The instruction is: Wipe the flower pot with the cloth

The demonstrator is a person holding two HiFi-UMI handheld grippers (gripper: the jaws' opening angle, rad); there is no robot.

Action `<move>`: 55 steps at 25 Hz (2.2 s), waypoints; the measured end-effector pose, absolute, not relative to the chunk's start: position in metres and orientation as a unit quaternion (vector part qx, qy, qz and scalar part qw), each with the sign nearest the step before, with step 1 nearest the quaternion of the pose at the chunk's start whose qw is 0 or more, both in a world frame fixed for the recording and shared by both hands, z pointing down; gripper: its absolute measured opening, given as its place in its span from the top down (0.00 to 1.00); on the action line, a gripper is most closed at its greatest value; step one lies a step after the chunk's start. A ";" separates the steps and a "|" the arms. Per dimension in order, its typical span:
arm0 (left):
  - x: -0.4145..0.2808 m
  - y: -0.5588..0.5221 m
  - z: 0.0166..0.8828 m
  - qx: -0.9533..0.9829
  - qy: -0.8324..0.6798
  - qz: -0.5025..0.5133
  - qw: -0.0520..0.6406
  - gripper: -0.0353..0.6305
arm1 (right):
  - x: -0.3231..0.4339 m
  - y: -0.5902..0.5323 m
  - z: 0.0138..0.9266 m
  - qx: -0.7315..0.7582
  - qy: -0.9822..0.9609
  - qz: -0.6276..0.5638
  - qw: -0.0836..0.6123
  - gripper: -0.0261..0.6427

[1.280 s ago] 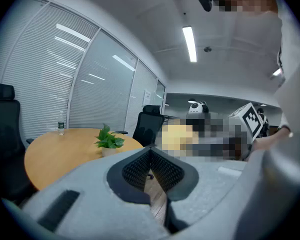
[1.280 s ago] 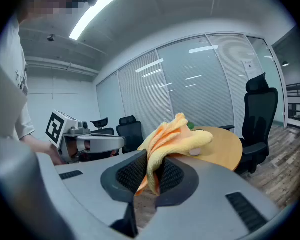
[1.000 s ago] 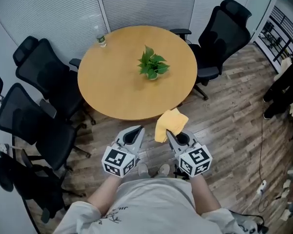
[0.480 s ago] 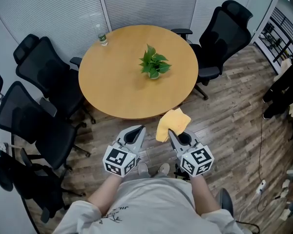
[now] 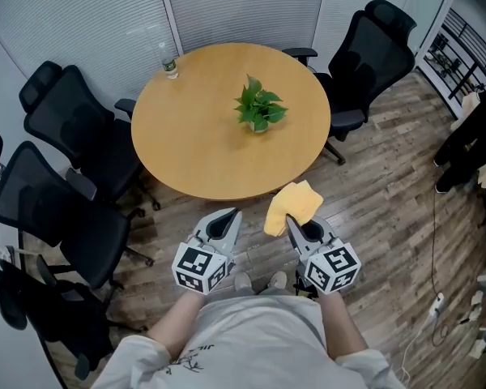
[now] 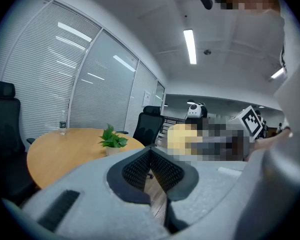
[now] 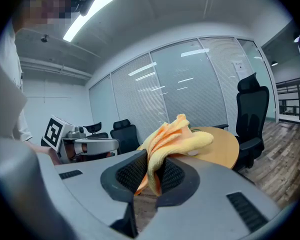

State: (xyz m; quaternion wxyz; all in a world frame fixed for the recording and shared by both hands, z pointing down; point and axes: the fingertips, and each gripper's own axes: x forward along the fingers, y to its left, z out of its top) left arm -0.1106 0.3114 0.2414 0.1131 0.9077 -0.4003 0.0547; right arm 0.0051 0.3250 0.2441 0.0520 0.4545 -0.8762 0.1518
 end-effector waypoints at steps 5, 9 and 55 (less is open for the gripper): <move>-0.121 0.310 0.245 0.913 -0.387 0.062 0.111 0.93 | -0.015 0.323 0.244 0.459 -0.874 0.148 0.053 0.89; -0.125 0.305 0.245 0.916 -0.381 0.057 0.112 0.93 | -0.020 0.318 0.248 0.464 -0.871 0.154 0.055 0.89; -0.014 0.011 0.253 0.887 -0.441 0.045 0.126 0.93 | 0.089 0.015 0.250 0.385 -0.909 0.142 0.065 0.89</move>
